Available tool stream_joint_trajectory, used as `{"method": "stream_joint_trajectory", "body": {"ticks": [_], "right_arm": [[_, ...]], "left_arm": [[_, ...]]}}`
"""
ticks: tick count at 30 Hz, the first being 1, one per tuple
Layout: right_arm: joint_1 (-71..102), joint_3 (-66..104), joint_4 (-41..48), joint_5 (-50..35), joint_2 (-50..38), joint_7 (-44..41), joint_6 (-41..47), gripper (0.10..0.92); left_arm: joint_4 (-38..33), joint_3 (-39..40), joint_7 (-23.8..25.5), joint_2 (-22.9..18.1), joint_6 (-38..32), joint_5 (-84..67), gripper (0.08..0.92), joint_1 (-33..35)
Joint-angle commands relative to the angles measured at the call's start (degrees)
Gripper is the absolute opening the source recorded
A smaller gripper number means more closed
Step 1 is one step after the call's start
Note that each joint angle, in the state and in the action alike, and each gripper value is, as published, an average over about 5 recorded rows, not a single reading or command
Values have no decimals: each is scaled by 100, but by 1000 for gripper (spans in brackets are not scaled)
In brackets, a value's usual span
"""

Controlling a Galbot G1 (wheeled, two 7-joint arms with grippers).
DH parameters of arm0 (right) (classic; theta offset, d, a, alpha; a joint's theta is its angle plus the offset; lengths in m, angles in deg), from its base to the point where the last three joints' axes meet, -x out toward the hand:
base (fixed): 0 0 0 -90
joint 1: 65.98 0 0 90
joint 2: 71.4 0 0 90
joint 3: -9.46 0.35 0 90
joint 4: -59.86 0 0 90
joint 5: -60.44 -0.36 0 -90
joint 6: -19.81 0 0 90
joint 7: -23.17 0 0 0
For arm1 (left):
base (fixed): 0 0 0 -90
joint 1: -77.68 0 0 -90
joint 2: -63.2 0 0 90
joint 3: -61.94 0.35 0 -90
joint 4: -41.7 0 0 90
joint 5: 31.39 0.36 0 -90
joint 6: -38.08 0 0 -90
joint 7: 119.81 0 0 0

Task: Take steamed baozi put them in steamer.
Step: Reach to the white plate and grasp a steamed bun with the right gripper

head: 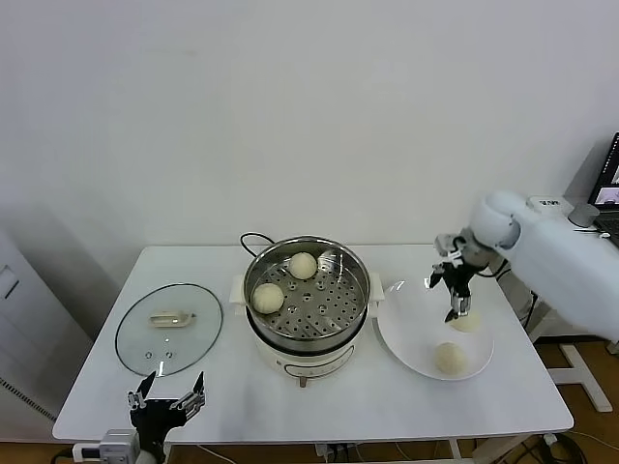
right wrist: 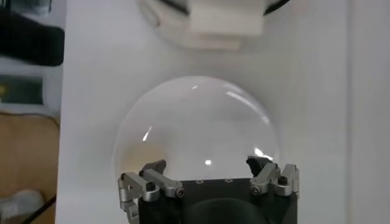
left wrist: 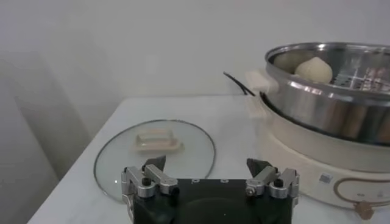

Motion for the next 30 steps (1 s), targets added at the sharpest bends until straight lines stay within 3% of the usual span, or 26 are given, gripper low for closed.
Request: {"method": "stream_joint_trajectory", "body": {"ticks": [1, 30], "right_arm": [[799, 400, 51, 479, 99, -3, -117, 823], [1060, 310, 94, 608, 2, 123, -137, 823]], "left_arm": [[41, -52, -1, -10, 32, -41, 823, -24], [143, -48, -14, 4, 13, -38, 823, -38]]}}
